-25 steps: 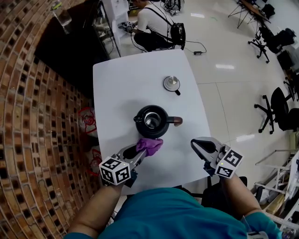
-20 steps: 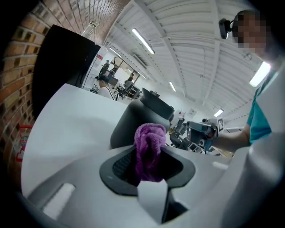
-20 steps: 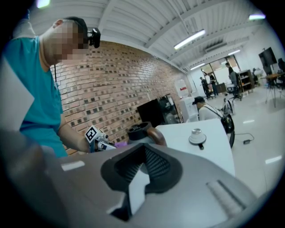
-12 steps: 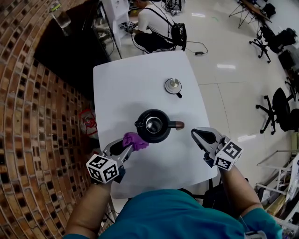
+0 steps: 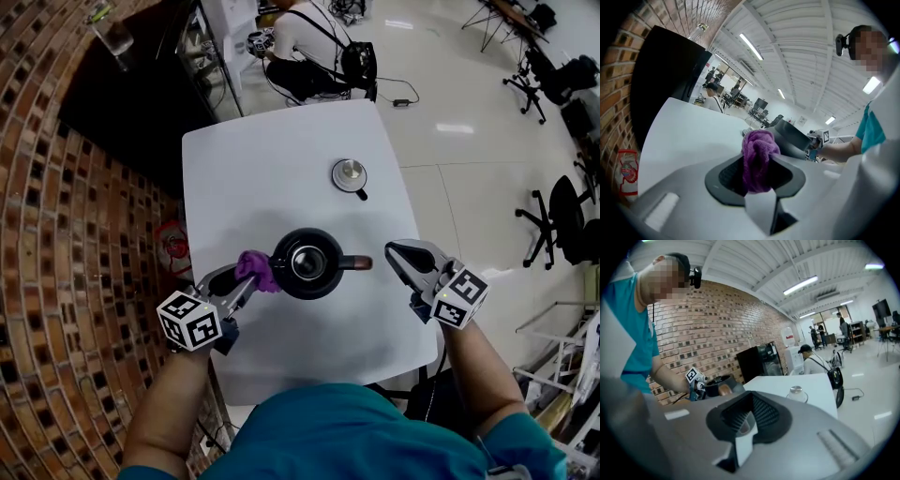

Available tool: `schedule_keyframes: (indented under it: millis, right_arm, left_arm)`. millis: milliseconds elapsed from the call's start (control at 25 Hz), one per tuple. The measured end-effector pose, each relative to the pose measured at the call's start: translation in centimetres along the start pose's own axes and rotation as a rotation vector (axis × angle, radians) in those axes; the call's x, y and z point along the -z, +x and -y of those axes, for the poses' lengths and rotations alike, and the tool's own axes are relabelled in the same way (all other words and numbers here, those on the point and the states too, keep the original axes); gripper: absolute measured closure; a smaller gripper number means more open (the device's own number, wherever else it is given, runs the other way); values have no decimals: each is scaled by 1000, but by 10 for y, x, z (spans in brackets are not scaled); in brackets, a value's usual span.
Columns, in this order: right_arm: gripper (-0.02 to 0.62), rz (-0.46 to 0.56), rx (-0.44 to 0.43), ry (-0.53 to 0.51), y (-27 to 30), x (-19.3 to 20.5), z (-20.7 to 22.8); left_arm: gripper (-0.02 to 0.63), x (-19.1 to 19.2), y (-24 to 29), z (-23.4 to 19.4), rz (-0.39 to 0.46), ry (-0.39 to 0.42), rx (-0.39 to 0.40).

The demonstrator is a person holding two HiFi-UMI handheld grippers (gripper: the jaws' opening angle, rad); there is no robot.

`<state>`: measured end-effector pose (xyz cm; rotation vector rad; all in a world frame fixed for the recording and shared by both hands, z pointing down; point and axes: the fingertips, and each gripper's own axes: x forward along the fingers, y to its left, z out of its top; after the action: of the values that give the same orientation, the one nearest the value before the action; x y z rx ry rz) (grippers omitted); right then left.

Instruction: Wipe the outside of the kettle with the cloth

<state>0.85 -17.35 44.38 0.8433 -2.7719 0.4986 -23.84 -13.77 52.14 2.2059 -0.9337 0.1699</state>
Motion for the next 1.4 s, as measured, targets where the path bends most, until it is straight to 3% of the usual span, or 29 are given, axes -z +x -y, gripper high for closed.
schedule_keyframes:
  millis: [200,560,1120,1400]
  right_arm:
    - [592,-13,-3,18,8,6,15]
    - [592,-15,-20,31,21,8,36]
    - [592,20,-34,88,20,10,63]
    - [592,53,-17,118,8,11,77]
  left_arm:
    - [483,-12,15,-14,-52,33,60]
    - [483,-35,47,-22,-184,187,190]
    - [483,-45,110,-14,-502,428,432]
    - [483,-33,149,-3,-733,566,555]
